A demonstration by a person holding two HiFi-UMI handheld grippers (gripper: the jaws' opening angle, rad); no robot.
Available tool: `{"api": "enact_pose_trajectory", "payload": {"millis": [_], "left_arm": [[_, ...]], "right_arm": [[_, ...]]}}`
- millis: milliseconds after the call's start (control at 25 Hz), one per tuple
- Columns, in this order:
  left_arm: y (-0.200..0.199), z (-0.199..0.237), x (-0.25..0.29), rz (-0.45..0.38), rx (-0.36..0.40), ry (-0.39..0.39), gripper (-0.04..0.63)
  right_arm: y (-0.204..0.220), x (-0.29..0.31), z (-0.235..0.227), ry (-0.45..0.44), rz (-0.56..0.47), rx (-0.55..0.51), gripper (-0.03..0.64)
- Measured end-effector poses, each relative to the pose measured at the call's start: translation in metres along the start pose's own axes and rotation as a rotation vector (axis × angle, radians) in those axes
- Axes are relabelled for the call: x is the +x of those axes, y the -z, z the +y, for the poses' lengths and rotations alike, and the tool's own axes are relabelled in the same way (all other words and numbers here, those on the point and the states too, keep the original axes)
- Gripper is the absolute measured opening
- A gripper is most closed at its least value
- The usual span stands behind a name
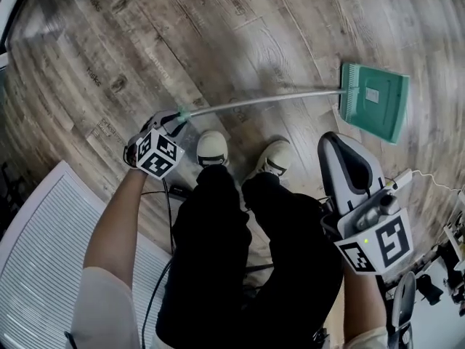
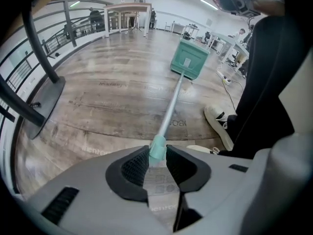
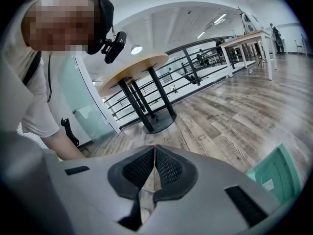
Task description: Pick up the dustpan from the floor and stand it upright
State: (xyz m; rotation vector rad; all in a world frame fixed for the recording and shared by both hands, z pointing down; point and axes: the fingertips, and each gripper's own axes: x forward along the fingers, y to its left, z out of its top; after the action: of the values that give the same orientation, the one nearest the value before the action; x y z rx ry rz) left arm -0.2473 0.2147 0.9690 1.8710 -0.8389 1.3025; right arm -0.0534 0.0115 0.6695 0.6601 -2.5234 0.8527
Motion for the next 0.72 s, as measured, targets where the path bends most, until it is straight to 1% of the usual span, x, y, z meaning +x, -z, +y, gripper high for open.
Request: {"api": "enact_pose_trajectory", "payload": {"millis": [80,160,240,440,600,720], "left_arm": [[-0.017,-0.006,-0.025,-0.008,0.024,0.018,0.128],[-0.037,-0.010,-0.053,-0.011,0.066,0.025,0.126],[-0.061,-0.010,-0.081,-0.018,0.095,0.016,0.124],[-0.123,-0.012,-0.146,-0.050,0.142,0.005,0.118],[-0.169,-0.023,-0.189,-0.067,0.193,-0.004,0.110],[-0.205,-0.037,-0.216,-0.082,0.236,-0.009,0.109]], "right_arm": [[-0.013,-0.015,0.008,-0.001,0.001,0.002,0.026],[-0.030,-0.032,0.015,0.000,-0.001,0.005,0.026],[-0.050,-0.051,0.023,0.006,-0.007,0.006,0.026],[-0.105,-0.101,0.038,0.041,-0.036,0.006,0.026],[-0.144,-0.142,0.047,0.078,-0.073,0.014,0.026],[-0.165,-0.169,0.053,0.101,-0.094,0.028,0.026]]}}
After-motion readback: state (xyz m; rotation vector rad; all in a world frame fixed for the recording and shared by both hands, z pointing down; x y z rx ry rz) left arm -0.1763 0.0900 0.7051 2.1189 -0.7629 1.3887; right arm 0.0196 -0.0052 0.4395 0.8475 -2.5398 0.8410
